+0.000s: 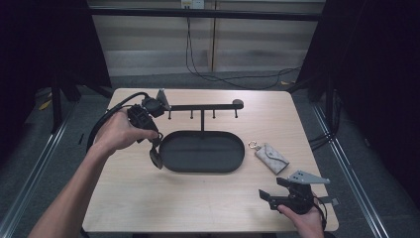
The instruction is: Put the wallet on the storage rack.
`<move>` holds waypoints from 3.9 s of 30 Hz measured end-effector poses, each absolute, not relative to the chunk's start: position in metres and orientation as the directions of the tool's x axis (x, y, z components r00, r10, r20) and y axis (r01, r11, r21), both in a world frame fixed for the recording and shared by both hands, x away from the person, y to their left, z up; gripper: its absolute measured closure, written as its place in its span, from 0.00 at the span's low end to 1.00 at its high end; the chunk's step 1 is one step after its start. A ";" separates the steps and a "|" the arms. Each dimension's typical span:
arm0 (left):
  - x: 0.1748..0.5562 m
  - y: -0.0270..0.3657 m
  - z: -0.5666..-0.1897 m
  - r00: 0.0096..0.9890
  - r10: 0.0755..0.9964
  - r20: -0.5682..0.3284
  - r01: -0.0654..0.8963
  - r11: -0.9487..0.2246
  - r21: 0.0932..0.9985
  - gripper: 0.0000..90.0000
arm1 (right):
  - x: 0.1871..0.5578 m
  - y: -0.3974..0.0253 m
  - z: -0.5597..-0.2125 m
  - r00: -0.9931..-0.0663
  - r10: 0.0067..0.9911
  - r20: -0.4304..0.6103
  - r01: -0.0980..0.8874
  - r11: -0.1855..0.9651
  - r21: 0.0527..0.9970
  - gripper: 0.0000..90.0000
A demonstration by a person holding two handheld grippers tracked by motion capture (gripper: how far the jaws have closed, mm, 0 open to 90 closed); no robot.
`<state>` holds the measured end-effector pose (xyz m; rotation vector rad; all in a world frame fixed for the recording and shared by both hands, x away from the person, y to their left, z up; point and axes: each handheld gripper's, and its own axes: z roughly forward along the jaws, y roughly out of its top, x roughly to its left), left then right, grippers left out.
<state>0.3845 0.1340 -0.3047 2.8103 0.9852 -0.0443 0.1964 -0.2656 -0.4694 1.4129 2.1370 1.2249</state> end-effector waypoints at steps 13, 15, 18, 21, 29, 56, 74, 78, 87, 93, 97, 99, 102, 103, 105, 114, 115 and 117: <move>0.403 0.130 -0.292 0.755 0.650 -0.081 0.655 -0.744 0.136 0.79 | 0.197 -0.265 -0.469 -0.490 0.848 0.202 0.602 0.161 0.782 0.16; 0.406 0.126 -0.292 0.753 0.653 -0.081 0.657 -0.743 0.128 0.79 | 0.196 -0.265 -0.470 -0.487 0.849 0.205 0.607 0.161 0.778 0.16; 0.410 0.121 -0.291 0.756 0.650 -0.078 0.654 -0.746 0.121 0.79 | 0.197 -0.265 -0.471 -0.488 0.848 0.208 0.613 0.163 0.773 0.16; 0.414 0.118 -0.291 0.748 0.659 -0.070 0.663 -0.740 0.118 0.79 | 0.196 -0.265 -0.470 -0.484 0.849 0.211 0.612 0.157 0.775 0.16; 0.429 0.108 -0.295 0.720 0.692 -0.064 0.694 -0.713 0.101 0.79 | 0.196 -0.265 -0.470 -0.482 0.850 0.210 0.613 0.156 0.775 0.16; 0.460 0.093 -0.308 0.670 0.741 -0.048 0.742 -0.667 0.065 0.78 | 0.197 -0.266 -0.471 -0.484 0.849 0.214 0.617 0.157 0.771 0.16; 0.451 0.101 -0.309 0.670 0.740 -0.061 0.741 -0.663 0.107 0.43 | 0.198 -0.265 -0.471 -0.482 0.850 0.211 0.617 0.158 0.771 0.16; 0.445 0.105 -0.305 0.676 0.734 -0.069 0.736 -0.667 0.117 0.36 | 0.197 -0.265 -0.471 -0.483 0.850 0.211 0.617 0.159 0.771 0.16; 0.430 0.123 -0.311 0.687 0.719 -0.102 0.725 -0.670 0.158 0.23 | 0.198 -0.265 -0.471 -0.478 0.852 0.212 0.619 0.156 0.769 0.16; 0.421 0.134 -0.318 0.693 0.711 -0.117 0.717 -0.666 0.205 0.21 | 0.198 -0.265 -0.471 -0.477 0.854 0.209 0.621 0.159 0.767 0.16; 0.412 0.142 -0.322 0.701 0.702 -0.128 0.708 -0.662 0.245 0.22 | 0.198 -0.264 -0.471 -0.473 0.856 0.210 0.623 0.156 0.767 0.16; 0.403 0.147 -0.323 0.701 0.706 -0.102 0.701 -0.655 0.282 0.22 | 0.198 -0.264 -0.471 -0.473 0.856 0.208 0.621 0.156 0.768 0.16; 0.396 0.149 -0.324 0.714 0.692 -0.105 0.684 -0.659 0.313 0.22 | 0.198 -0.264 -0.471 -0.471 0.857 0.207 0.623 0.157 0.766 0.16; 0.389 0.152 -0.326 0.724 0.683 -0.093 0.668 -0.662 0.341 0.22 | 0.199 -0.265 -0.471 -0.471 0.857 0.208 0.624 0.156 0.766 0.16; 0.386 0.153 -0.327 0.731 0.677 -0.086 0.658 -0.667 0.349 0.22 | 0.199 -0.264 -0.471 -0.470 0.857 0.211 0.625 0.154 0.765 0.16; 0.362 0.174 -0.346 0.726 0.680 -0.097 0.638 -0.615 0.464 0.22 | 0.198 -0.265 -0.471 -0.464 0.861 0.206 0.621 0.150 0.770 0.16; 0.362 0.174 -0.346 0.726 0.680 -0.097 0.638 -0.615 0.464 0.22 | 0.198 -0.265 -0.471 -0.464 0.861 0.206 0.621 0.150 0.770 0.16; 0.356 0.178 -0.349 0.721 0.686 -0.104 0.638 -0.597 0.487 0.22 | 0.199 -0.265 -0.471 -0.464 0.862 0.204 0.622 0.153 0.768 0.17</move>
